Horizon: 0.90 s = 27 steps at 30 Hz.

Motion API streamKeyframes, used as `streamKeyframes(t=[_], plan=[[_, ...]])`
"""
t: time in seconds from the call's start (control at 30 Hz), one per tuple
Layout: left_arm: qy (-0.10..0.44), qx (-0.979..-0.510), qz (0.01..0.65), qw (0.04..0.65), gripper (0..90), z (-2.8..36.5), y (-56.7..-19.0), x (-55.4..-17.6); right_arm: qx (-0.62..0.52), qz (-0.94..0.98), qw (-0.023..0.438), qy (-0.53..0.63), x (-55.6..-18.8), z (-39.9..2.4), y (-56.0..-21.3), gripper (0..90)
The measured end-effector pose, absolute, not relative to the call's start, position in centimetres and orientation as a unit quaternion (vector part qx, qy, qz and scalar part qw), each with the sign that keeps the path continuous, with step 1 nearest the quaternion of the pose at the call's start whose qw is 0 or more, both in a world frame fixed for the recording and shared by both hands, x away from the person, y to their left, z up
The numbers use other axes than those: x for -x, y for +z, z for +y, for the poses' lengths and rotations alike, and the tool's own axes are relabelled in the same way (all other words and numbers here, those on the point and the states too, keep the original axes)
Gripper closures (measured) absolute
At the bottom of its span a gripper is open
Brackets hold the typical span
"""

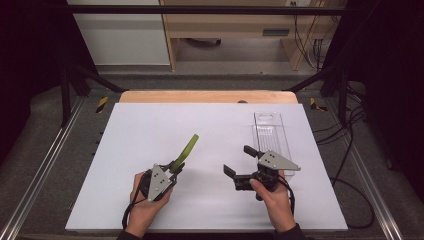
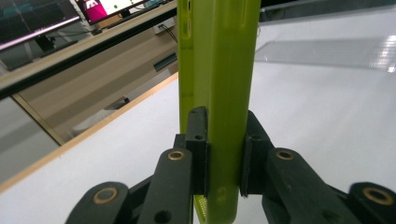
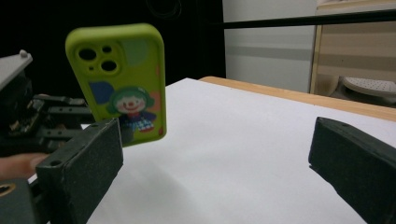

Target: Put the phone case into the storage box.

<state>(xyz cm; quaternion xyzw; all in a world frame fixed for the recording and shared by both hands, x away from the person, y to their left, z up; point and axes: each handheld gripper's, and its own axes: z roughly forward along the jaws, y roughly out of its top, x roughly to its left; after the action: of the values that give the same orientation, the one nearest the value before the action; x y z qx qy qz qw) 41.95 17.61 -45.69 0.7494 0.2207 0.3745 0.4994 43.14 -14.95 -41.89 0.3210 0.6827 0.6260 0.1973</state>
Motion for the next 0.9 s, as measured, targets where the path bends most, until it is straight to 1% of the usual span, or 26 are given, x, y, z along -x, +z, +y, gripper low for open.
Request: streamKeyframes(t=[0.03, 0.2, 0.3, 0.4, 0.43, 0.57, 0.77, 0.9], plan=[[0.363, -0.74, 0.236, 0.514, 77.3, 18.1, -45.5, -41.8, -0.325, 0.681, 0.199, 0.625, -43.1, -14.9, -42.0, 3.2], [0.339, -0.721, 0.262, 0.544, 77.3, 18.8, -45.2, -41.7, -0.316, 0.685, 0.202, 0.625, -43.0, -14.4, -42.1, 2.9], [0.307, -0.708, 0.29, 0.566, 77.3, 19.1, -45.5, -42.0, -0.319, 0.682, 0.211, 0.623, -42.8, -13.9, -42.1, 2.6], [0.295, -0.703, 0.295, 0.576, 77.3, 19.0, -45.5, -42.0, -0.328, 0.678, 0.208, 0.624, -42.8, -13.8, -42.2, 2.5], [0.29, -0.702, 0.296, 0.579, 77.3, 18.8, -45.5, -42.0, -0.336, 0.673, 0.198, 0.629, -42.9, -13.7, -42.1, 2.1], [0.267, -0.699, 0.298, 0.592, 77.3, 17.8, -45.5, -41.9, -0.342, 0.67, 0.201, 0.627, -42.8, -13.6, -41.9, 2.6], [0.254, -0.708, 0.288, 0.592, 77.3, 16.1, -45.7, -41.6, -0.344, 0.662, 0.195, 0.636, -42.7, -13.5, -41.5, 2.5], [0.23, -0.703, 0.297, 0.604, 77.2, 15.4, -45.8, -41.7, -0.341, 0.659, 0.197, 0.641, -42.4, -13.1, -41.2, 2.6]])
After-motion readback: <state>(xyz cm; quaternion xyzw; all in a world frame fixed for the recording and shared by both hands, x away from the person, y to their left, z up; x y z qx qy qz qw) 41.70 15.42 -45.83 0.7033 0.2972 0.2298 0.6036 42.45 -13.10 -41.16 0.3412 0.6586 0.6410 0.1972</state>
